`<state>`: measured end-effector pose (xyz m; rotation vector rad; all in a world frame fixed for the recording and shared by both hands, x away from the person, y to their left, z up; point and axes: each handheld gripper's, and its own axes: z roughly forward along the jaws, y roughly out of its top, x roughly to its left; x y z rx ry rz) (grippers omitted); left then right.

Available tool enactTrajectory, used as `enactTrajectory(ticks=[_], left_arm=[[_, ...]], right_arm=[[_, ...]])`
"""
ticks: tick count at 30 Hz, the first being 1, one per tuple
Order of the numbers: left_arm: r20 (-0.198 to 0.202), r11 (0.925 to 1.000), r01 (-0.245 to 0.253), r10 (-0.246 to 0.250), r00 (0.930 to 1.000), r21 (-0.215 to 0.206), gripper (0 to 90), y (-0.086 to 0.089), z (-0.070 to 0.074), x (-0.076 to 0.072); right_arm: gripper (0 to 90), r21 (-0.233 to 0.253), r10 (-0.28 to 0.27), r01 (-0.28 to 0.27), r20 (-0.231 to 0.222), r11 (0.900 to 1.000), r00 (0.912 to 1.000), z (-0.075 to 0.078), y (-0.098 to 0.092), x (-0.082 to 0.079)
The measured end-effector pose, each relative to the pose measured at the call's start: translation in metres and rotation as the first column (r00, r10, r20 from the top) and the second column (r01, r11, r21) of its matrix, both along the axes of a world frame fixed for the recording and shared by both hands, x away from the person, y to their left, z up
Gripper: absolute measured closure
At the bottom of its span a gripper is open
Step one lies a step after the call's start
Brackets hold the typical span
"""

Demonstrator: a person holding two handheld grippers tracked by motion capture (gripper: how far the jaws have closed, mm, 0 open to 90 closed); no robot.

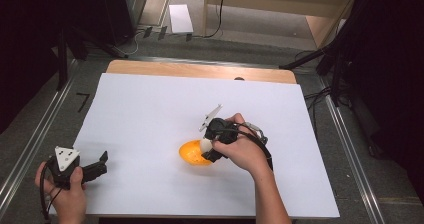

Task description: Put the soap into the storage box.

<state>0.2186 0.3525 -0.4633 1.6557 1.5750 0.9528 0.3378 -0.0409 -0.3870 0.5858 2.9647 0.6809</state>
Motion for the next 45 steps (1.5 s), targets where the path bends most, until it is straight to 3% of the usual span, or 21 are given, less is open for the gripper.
enactTrajectory(ticks=[26,35,45], left_arm=[[0.001,1.0,0.002,-0.002,1.0,-0.001,0.2,0.0,0.0,0.0],[0.0,1.0,0.004,-0.004,1.0,-0.002,0.2,0.0,0.0,0.0],[-0.003,1.0,0.003,-0.003,1.0,-0.003,0.2,0.001,0.0,0.0]], right_arm=[[24.8,-0.02,0.052,-0.053,-0.036,0.998,0.998,-0.01,0.026,-0.003],[23.3,-0.019,0.07,-0.071,-0.068,0.997,0.9952,-0.013,0.027,-0.002],[24.4,0.005,0.048,-0.048,-0.057,0.999,0.9972,-0.009,0.02,-0.002]])
